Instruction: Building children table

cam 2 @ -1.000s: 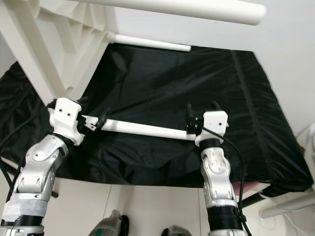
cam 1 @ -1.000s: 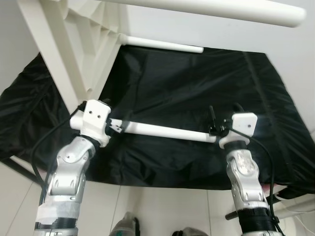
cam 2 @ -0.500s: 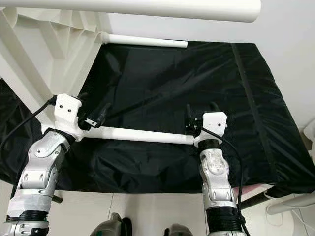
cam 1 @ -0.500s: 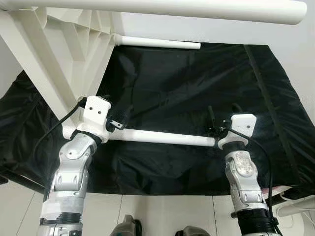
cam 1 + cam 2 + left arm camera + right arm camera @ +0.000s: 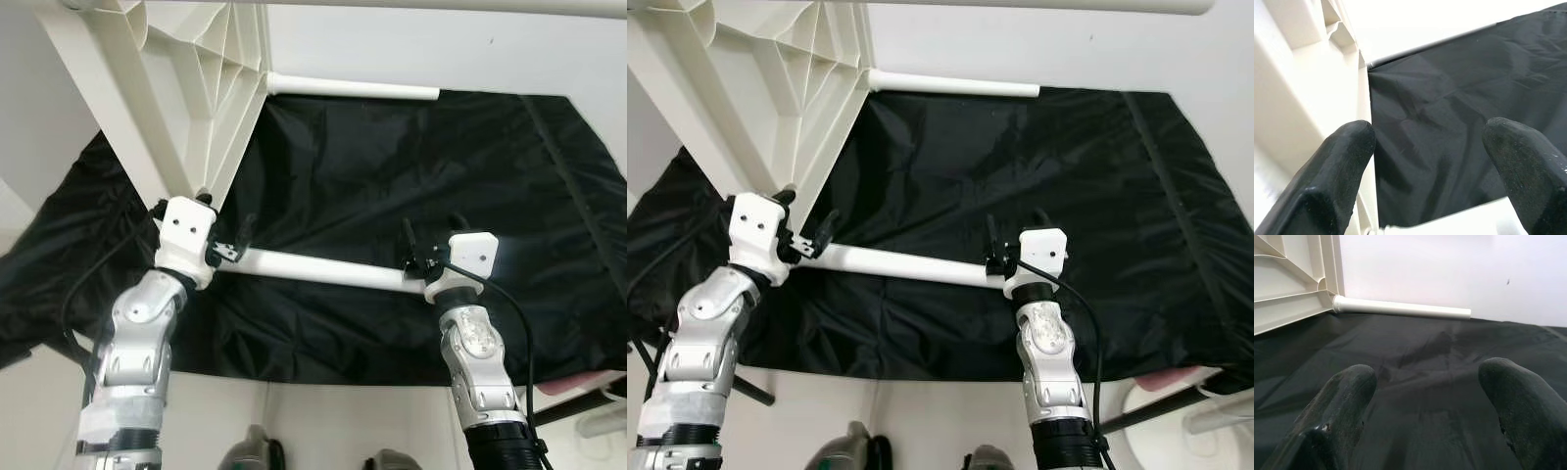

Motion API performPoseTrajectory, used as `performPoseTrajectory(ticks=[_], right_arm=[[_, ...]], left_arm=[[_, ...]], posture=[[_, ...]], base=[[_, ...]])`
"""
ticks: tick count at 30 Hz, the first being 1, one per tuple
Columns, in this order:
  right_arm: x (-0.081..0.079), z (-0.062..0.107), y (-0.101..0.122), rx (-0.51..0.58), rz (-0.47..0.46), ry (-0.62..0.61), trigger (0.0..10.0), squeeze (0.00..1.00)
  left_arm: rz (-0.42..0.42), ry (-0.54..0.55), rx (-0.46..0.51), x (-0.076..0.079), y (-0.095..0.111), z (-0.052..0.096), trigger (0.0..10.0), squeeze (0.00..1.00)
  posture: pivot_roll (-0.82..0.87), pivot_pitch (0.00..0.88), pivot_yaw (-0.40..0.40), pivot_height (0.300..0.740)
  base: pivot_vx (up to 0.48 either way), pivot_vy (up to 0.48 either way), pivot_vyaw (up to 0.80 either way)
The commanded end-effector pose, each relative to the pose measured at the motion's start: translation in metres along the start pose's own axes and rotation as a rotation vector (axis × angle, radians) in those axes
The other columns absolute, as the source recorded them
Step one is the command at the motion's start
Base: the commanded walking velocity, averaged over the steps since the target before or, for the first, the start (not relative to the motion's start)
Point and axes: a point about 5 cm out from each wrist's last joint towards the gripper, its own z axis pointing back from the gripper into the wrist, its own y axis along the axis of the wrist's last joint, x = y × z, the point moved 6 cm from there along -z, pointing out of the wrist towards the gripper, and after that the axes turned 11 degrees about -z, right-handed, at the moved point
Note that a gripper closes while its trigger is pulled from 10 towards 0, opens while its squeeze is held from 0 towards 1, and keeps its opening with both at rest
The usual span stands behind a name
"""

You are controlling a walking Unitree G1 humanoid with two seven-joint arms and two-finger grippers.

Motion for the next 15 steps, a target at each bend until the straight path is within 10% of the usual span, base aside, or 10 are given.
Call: performPoseTrajectory(ticks=[1, 15], right_arm=[[0.001, 0.003, -0.002, -0.01, -0.002, -0.003, 10.0, 0.0], [0.001, 0.002, -0.003, -0.012, 0.006, -0.01, 10.0, 0.0]], left_arm=[[-0.018, 0.188, -0.052, -0.02, -0.008, 0.006, 10.0, 0.0], [-0.003, 0.095, -0.039, -0.004, -0.007, 0.016, 10.0, 0.0]], posture=[[-0.02, 0.083, 0.03, 0.74], [0.0, 0.093, 0.023, 0.74]], base=[[0.0, 0.0, 0.0], [0.0, 0.0, 0.0]])
